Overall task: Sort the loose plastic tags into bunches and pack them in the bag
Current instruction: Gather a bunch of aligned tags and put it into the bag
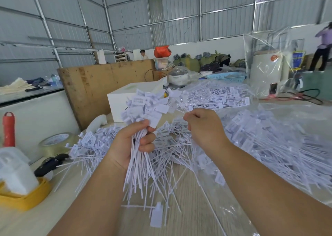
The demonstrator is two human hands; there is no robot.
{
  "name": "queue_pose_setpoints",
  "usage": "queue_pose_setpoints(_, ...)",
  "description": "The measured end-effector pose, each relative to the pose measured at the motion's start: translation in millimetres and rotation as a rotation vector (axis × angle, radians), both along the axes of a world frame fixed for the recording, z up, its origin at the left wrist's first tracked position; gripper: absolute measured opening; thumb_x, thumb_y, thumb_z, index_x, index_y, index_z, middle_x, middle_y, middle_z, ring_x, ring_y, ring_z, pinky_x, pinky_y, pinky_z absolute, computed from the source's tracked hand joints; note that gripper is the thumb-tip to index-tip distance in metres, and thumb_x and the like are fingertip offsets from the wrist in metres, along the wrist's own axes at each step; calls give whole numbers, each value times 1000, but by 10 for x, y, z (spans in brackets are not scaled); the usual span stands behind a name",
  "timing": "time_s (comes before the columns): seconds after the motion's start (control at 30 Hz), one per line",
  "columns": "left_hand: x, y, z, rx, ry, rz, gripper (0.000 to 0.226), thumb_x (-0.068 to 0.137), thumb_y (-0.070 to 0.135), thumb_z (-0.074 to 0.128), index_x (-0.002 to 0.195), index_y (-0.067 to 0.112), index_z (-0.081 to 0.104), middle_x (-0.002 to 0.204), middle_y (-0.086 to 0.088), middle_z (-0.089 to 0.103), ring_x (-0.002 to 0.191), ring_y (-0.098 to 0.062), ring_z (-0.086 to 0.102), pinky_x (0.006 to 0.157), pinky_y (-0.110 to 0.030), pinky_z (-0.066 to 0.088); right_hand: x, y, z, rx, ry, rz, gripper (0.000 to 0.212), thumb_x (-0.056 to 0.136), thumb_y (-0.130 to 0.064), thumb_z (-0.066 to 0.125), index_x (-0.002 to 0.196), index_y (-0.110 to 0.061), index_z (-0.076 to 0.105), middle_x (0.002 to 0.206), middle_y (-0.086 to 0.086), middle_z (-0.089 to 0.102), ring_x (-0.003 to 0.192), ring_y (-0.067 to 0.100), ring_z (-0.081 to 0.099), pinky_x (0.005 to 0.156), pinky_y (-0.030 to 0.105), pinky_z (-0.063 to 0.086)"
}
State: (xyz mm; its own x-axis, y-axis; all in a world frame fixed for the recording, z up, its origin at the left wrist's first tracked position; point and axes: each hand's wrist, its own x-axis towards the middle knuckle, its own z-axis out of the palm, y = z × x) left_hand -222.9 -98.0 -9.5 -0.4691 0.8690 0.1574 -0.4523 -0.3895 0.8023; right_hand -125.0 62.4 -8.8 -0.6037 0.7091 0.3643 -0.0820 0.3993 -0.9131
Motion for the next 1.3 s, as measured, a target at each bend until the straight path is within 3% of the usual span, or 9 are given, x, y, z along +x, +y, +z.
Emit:
queue_pose_setpoints(0.13, 24, 28, -32, -95, 42, 16, 35, 50, 7, 88, 67, 12, 58, 60, 0, 50, 37, -6, 38, 32, -16, 28, 1, -103, -1, -372, 33, 183, 23, 95, -11, 55, 78, 1, 64, 47, 2, 46, 31, 12, 31, 32, 15, 27)
queue_pose_setpoints(0.23, 51, 93, -48, -122, 115, 152, 18, 69, 3, 69, 56, 15, 64, 57, 1, 50, 37, -6, 39, 33, -16, 28, 9, -155, 45, -544, 34, 260, 20, 95, -9, 54, 77, -7, 62, 47, 0, 47, 32, 10, 29, 34, 16, 23)
queue_pose_setpoints(0.4, 0, 113, -45, -84, 105, 294, 18, 72, 11, 61, 56, 16, 66, 60, 1, 51, 39, -7, 39, 35, -16, 28, 25, -51, 57, -614, 50, 149, 22, 94, -5, 51, 76, -11, 61, 55, 1, 43, 37, 9, 30, 38, 19, 23)
queue_pose_setpoints(0.53, -42, 69, -57, -71, 8, 197, 20, 77, 13, 57, 58, 15, 62, 61, 1, 51, 40, -7, 40, 36, -17, 28, 57, 41, -2, -535, 91, 91, 22, 92, -8, 51, 73, -17, 56, 60, -3, 45, 46, 9, 39, 44, 24, 32)
queue_pose_setpoints(0.7, -73, 57, -90, -71, 17, 204, 20, 78, 14, 56, 59, 15, 62, 63, 0, 53, 41, -7, 42, 37, -16, 31, 40, 14, 44, -608, 65, 100, 17, 95, -4, 50, 84, -8, 62, 58, 4, 44, 28, 11, 28, 37, 18, 23)
queue_pose_setpoints(0.77, -77, 67, -93, -64, 31, 245, 18, 77, 14, 58, 60, 15, 64, 64, 0, 55, 42, -7, 44, 36, -16, 33, 50, 3, 43, -524, 34, 93, 16, 95, -5, 52, 83, -6, 63, 56, 4, 45, 26, 11, 29, 33, 13, 25)
queue_pose_setpoints(0.83, -94, 64, -93, -60, 22, 298, 13, 75, 15, 61, 63, 15, 64, 65, 1, 56, 42, -7, 45, 36, -17, 35, 58, 12, -11, -260, -68, 41, 23, 93, -8, 54, 71, -5, 57, 51, 2, 45, 33, 13, 36, 35, 12, 26)
queue_pose_setpoints(0.93, -154, 44, -120, -77, -31, 413, 10, 87, 12, 59, 76, 12, 58, 67, 0, 56, 43, -7, 45, 37, -17, 36, 46, -36, -107, 153, -202, -16, 32, 96, -15, 51, 65, -7, 46, 58, 3, 42, 48, 14, 36, 45, 24, 29)
queue_pose_setpoints(1.3, -235, 25, -111, 19, -87, 531, 17, 97, 10, 50, 80, 14, 52, 62, 3, 54, 41, -6, 42, 38, -17, 35, 171, 16, 151, 521, -460, -155, 36, 97, -14, 44, 63, -19, 35, 65, -2, 43, 56, 13, 40, 48, 24, 25)
